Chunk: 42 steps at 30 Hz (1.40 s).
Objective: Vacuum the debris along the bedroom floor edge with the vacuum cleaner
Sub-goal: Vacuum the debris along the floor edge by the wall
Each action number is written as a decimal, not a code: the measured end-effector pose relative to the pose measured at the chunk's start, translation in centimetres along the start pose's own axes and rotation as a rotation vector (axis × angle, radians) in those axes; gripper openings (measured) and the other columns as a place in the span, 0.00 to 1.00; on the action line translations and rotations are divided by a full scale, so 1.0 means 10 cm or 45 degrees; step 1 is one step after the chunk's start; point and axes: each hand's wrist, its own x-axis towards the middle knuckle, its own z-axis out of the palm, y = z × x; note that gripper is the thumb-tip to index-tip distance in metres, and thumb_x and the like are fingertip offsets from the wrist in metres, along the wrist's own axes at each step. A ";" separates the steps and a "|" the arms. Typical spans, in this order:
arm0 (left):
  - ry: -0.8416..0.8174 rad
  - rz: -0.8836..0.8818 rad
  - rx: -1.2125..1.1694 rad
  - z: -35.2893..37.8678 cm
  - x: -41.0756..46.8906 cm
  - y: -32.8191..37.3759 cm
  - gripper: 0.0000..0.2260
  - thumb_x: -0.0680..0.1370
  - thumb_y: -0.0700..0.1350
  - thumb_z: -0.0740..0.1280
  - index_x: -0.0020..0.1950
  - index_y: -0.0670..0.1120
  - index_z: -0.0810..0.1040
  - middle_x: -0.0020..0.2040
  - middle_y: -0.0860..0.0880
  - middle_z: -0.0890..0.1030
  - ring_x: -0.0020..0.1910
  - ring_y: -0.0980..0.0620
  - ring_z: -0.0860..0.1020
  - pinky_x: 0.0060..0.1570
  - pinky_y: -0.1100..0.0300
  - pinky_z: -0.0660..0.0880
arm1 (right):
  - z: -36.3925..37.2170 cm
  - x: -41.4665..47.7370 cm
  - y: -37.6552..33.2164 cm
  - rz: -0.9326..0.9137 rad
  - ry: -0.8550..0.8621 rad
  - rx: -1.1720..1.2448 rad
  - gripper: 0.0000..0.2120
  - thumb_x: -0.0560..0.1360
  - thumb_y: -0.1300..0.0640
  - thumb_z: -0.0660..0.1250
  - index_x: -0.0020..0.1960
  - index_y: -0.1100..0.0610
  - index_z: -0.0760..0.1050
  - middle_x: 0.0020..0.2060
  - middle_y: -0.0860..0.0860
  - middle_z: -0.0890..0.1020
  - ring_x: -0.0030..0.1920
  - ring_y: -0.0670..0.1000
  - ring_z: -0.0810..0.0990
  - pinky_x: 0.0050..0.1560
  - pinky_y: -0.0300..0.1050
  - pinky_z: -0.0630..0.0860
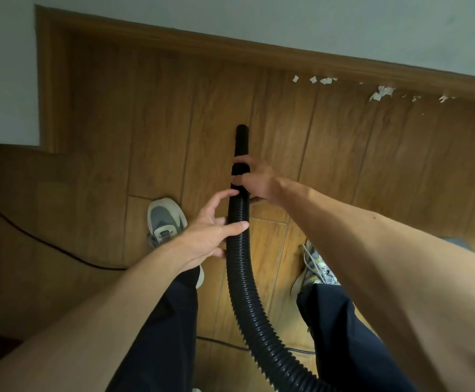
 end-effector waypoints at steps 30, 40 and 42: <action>-0.066 0.038 0.196 0.86 0.66 0.82 0.29 0.77 0.33 0.71 0.69 0.60 0.69 0.59 0.39 0.81 0.44 0.39 0.85 0.42 0.43 0.83 | -1.25 0.14 -0.12 -0.111 0.230 0.121 0.25 0.79 0.63 0.65 0.73 0.46 0.68 0.64 0.56 0.74 0.54 0.55 0.80 0.43 0.47 0.82; -0.082 -0.001 0.220 1.00 0.70 0.91 0.29 0.76 0.33 0.70 0.69 0.60 0.69 0.60 0.37 0.80 0.43 0.39 0.85 0.41 0.45 0.83 | -1.42 0.12 -0.03 -0.146 0.270 0.129 0.25 0.79 0.62 0.64 0.73 0.46 0.66 0.64 0.55 0.74 0.54 0.56 0.80 0.45 0.48 0.83; -0.099 -0.008 0.244 1.04 0.71 0.92 0.30 0.76 0.33 0.71 0.70 0.60 0.69 0.60 0.38 0.80 0.42 0.40 0.85 0.40 0.45 0.83 | -1.46 0.10 0.01 -0.148 0.285 0.140 0.25 0.79 0.62 0.63 0.73 0.45 0.66 0.64 0.56 0.74 0.54 0.56 0.80 0.46 0.50 0.83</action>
